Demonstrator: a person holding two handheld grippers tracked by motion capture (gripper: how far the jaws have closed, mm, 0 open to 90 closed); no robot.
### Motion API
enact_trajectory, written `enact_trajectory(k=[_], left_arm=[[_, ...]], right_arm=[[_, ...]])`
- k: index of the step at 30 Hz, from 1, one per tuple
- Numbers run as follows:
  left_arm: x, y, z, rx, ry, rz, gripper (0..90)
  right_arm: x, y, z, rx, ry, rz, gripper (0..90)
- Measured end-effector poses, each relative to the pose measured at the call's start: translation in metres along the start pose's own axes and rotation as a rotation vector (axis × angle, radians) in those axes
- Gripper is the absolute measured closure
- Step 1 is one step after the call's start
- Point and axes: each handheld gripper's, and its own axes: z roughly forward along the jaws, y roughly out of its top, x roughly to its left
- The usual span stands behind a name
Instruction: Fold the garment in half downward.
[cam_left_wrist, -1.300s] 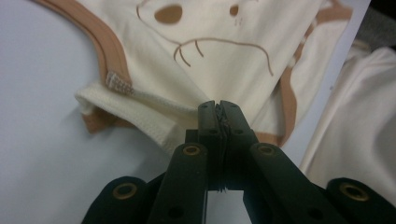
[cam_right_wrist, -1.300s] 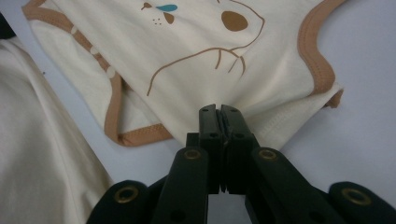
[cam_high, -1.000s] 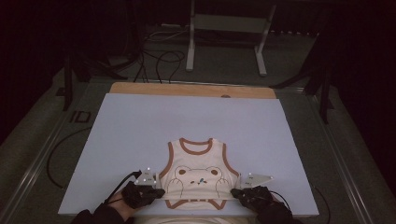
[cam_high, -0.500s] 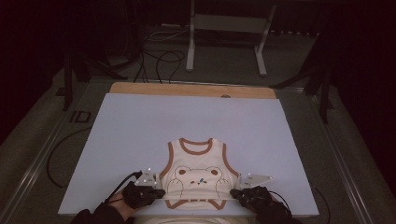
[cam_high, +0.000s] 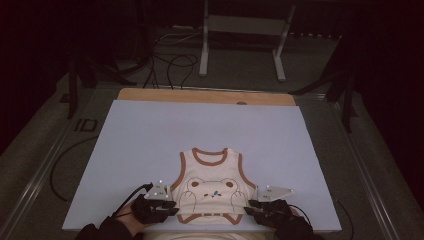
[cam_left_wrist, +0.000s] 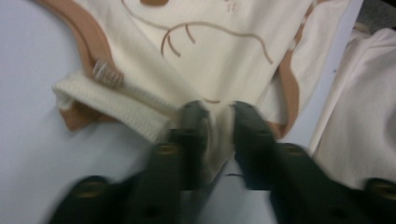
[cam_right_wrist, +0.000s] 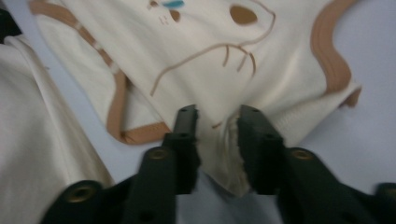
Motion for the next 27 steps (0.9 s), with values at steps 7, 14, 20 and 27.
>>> enact_trajectory(k=[7,14,20,27], left_arm=[[0.0,0.007,-0.009,-0.028,-0.004,0.005,47.2],[0.001,0.012,-0.019,-0.039,0.008,0.003,24.5],[0.005,0.017,-0.025,-0.03,-0.018,0.035,0.0],[0.011,0.031,-0.035,-0.05,-0.02,0.078,0.0]], right_arm=[[0.002,0.005,-0.003,-0.033,0.009,-0.008,40.1],[0.004,0.015,-0.011,-0.101,0.035,-0.009,20.3],[0.003,0.023,-0.02,-0.14,0.047,-0.028,13.4],[-0.004,0.038,-0.032,-0.198,0.017,-0.047,10.8]])
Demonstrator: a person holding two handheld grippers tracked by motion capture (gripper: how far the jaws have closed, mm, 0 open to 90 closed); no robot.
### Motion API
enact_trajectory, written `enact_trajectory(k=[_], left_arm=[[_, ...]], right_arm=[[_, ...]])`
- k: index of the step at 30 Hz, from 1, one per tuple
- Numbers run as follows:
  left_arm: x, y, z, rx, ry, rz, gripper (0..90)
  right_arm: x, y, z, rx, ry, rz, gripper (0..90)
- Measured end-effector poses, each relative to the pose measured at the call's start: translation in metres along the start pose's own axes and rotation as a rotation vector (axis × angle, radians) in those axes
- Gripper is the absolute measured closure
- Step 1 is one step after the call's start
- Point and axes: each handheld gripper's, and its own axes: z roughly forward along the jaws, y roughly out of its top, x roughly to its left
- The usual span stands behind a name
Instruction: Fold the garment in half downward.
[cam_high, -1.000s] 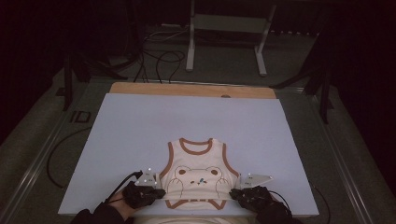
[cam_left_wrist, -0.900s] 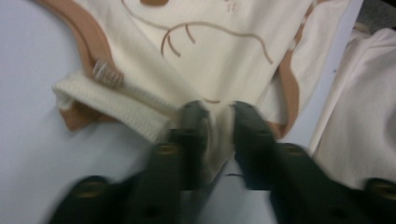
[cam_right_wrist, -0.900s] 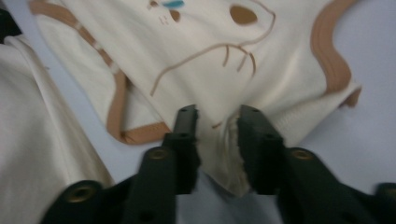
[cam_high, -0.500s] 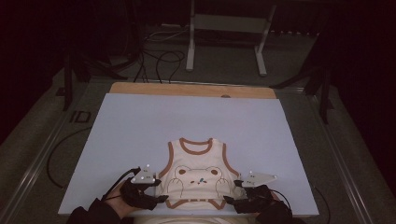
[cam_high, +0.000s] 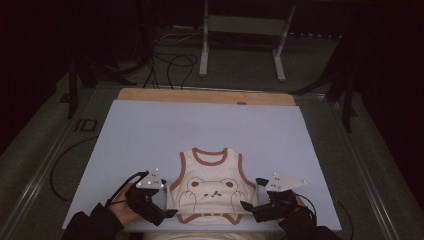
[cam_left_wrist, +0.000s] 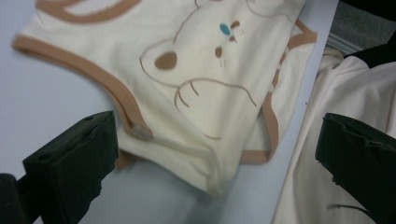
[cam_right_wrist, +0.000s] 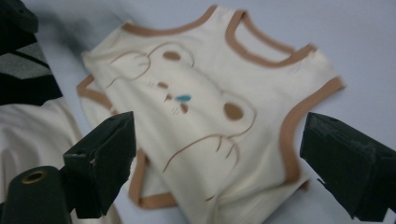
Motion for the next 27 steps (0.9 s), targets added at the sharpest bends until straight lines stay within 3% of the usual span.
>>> enact_trajectory(k=[13,23,24,27], left_arm=[[0.026,0.029,-0.01,-0.016,-0.006,0.035,0.0],[0.042,0.046,-0.008,-0.026,-0.034,0.041,0.1],[0.05,0.052,-0.007,-0.029,-0.043,0.038,0.1],[0.054,0.056,-0.006,-0.029,-0.041,0.04,0.1]], right_arm=[[-0.023,0.031,-0.008,-0.032,-0.06,-0.044,10.8],[-0.039,0.047,0.0,-0.034,-0.039,-0.053,10.5],[-0.043,0.051,0.003,-0.029,-0.033,-0.057,10.6],[-0.048,0.054,0.008,-0.028,-0.028,-0.052,10.5]])
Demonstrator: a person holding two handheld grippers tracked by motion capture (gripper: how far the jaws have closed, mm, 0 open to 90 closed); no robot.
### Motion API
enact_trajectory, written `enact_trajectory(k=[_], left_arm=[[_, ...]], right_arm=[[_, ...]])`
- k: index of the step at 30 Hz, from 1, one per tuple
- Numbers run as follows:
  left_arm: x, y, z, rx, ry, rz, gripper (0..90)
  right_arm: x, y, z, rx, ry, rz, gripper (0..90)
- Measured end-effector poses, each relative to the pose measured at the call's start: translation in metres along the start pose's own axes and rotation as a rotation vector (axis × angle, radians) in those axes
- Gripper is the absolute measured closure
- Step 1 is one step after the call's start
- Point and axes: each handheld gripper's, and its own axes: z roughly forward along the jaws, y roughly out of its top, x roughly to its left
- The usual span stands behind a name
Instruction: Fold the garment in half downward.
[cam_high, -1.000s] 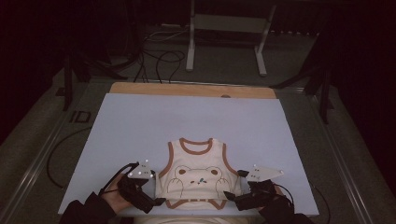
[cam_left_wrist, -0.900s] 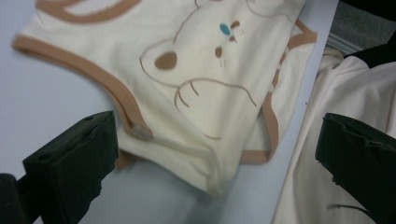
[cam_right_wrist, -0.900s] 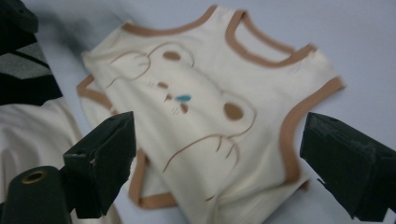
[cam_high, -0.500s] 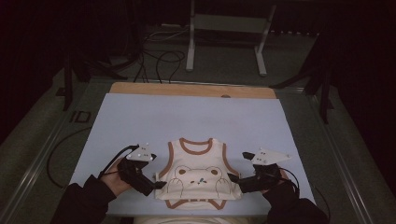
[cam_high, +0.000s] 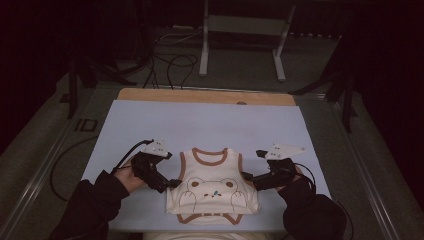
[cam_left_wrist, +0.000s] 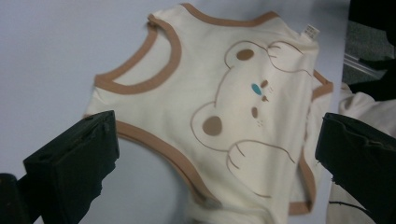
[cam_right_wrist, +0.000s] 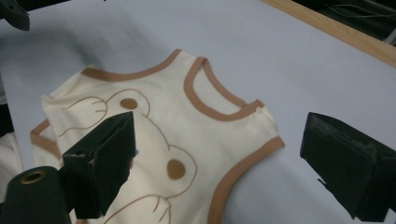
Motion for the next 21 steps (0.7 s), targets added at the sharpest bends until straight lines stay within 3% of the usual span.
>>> enact_trajectory(k=[7,21], left_arm=[[0.02,0.009,0.007,-0.011,0.017,-0.002,0.5],[0.044,0.012,0.032,0.013,0.018,0.004,1.3]], right_arm=[[-0.019,0.014,0.019,0.017,0.013,-0.038,10.6],[-0.038,0.021,0.046,0.039,0.046,-0.031,10.6]])
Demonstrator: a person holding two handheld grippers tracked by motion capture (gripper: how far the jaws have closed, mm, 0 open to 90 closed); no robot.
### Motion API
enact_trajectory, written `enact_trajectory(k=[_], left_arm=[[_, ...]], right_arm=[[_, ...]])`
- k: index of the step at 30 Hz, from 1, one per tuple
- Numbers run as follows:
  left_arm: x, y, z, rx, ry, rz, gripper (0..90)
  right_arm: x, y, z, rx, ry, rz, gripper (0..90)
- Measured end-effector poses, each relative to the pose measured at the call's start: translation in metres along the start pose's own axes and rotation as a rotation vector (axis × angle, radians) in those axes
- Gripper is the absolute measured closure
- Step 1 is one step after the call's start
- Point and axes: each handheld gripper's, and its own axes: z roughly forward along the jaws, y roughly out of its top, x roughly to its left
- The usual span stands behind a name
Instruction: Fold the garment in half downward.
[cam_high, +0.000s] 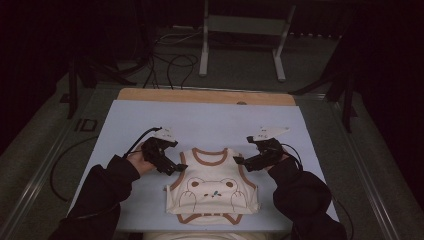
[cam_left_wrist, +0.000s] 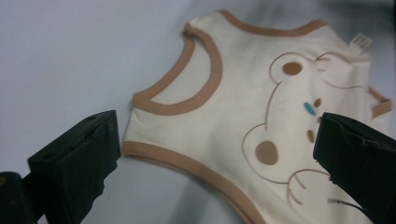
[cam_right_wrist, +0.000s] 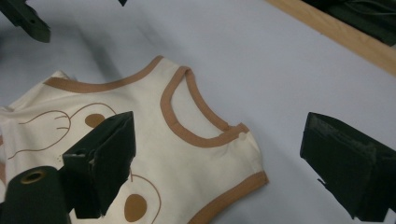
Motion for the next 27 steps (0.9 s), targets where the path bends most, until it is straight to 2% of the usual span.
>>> enact_trajectory(k=[3,6,13,16,19,20,21,22,27], left_arm=[[0.004,0.0,0.005,-0.01,-0.002,0.005,1.8],[0.01,-0.002,0.014,-0.002,0.012,-0.011,2.0],[0.016,-0.004,0.029,0.008,0.017,-0.013,2.1],[0.019,-0.005,0.038,0.024,0.045,-0.012,2.1],[0.021,-0.008,0.045,0.019,0.034,-0.027,1.7],[0.023,-0.009,0.051,0.046,0.045,-0.038,1.7],[0.023,-0.009,0.051,0.046,0.045,-0.038,1.5],[0.024,-0.01,0.054,0.071,0.042,-0.038,1.3],[0.03,-0.012,0.06,0.097,0.08,-0.071,1.3]], right_arm=[[-0.003,0.0,0.005,0.016,0.011,0.004,10.6],[-0.007,0.0,0.014,0.031,0.022,0.007,10.6],[-0.015,-0.005,0.028,0.046,0.023,0.016,10.6],[-0.02,-0.009,0.035,0.049,0.02,0.026,10.7],[-0.023,-0.012,0.041,0.059,0.012,0.036,10.9],[-0.025,-0.014,0.044,0.068,0.006,0.03,10.9],[-0.025,-0.014,0.044,0.068,0.006,0.03,10.9],[-0.027,-0.016,0.046,0.073,0.007,0.041,10.9],[-0.032,-0.021,0.051,0.095,0.013,0.054,10.9]])
